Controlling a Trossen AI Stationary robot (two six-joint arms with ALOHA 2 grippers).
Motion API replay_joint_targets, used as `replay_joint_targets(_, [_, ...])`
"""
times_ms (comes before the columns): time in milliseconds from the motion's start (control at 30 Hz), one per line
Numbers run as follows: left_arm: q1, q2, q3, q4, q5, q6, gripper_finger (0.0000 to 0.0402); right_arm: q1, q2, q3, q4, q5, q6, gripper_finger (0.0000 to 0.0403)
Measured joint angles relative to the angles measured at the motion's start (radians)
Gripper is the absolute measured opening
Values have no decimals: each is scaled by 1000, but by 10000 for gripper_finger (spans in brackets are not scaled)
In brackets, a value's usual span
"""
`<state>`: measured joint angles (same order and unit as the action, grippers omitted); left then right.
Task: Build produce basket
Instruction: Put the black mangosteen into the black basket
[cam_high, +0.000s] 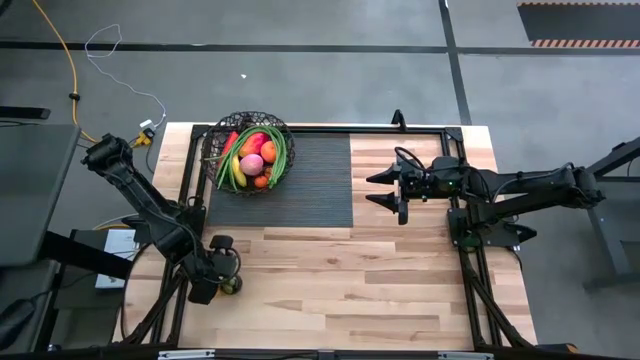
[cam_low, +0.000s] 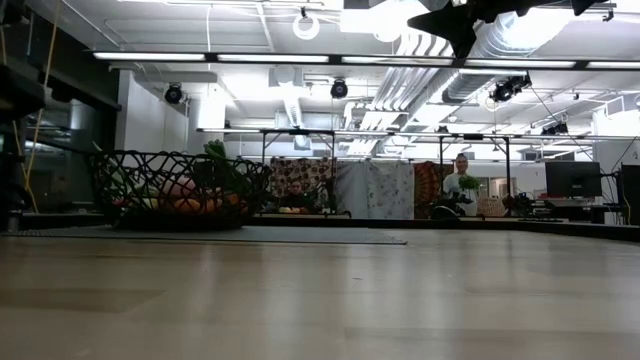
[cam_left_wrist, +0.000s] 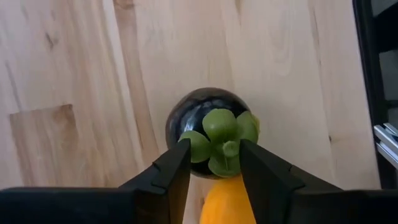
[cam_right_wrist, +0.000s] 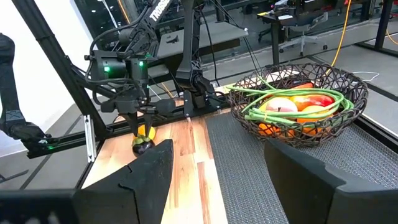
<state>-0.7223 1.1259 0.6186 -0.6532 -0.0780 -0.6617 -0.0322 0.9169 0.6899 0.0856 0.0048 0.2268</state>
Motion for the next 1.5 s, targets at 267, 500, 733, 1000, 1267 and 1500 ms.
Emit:
replay_joint_targets(267, [0, 0, 0, 3, 66, 0, 129, 0, 0, 0, 0, 0, 0, 243])
replay_joint_targets(500, [0, 0, 0, 50, 44, 0, 129, 0, 0, 0, 0, 0, 0, 243])
replay_joint_targets(733, [-1, 0, 0, 74, 42, 20, 129, 0, 0, 0, -2, 0, 0, 243])
replay_joint_targets(1000, [-26, 0, 0, 52, 24, 37, 129, 0, 0, 0, -34, 0, 0, 243])
replay_joint_targets(1267, [-32, 0, 0, 51, -19, 37, 129, 0, 0, 0, -37, 0, 0, 243])
replay_joint_targets(1500, [-32, 0, 0, 52, -23, 45, 129, 0, 0, 0, -37, 0, -1, 243])
